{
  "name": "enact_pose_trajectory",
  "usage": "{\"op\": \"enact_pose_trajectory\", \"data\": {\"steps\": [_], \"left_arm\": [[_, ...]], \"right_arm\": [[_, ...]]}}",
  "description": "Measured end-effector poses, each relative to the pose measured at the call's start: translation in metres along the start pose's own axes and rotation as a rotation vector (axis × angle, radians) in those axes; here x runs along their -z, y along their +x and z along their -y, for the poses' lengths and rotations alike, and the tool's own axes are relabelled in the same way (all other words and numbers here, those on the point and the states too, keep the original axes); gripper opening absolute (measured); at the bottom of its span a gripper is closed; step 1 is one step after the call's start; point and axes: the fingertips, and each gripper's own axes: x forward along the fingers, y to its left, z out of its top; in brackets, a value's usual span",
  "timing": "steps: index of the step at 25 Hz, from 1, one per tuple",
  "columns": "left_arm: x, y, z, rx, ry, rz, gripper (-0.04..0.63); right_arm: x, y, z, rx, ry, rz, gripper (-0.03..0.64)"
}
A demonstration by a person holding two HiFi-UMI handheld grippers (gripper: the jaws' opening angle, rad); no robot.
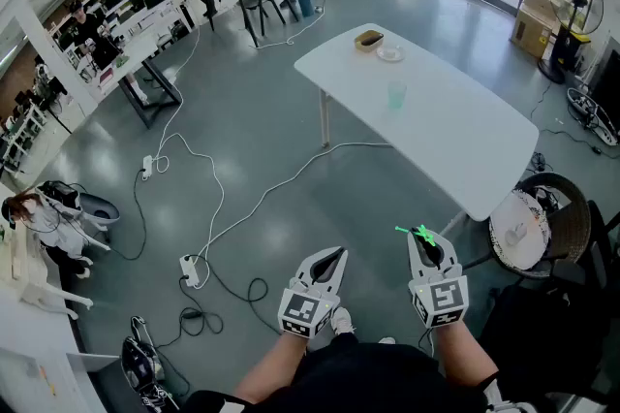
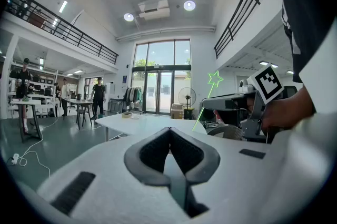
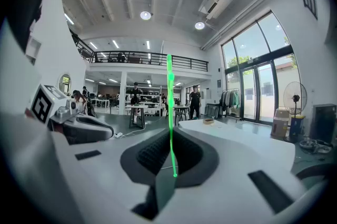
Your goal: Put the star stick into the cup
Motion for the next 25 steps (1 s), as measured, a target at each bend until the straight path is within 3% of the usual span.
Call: {"op": "enact_pose_trajectory", "data": {"steps": [14,17,25], "left_arm": [[-0.001,-0.012,0.014,0.004,-0.003,0.001,0.012],[-0.001,-0.010,0.008,0.012,-0.003,0.004,0.011],[-0.006,-0.005,-0.032,0.032,0.008,0.021,0.011]], "right_arm": [[-0.010,-0.021,0.001,0.033,0.011,0.025,0.018],[-0.015,-0.015,0.003,0.036,0.062,0.048,0.018],[-0.027,0.018,-0.004,0.071,0.060,0.068,0.018]]}}
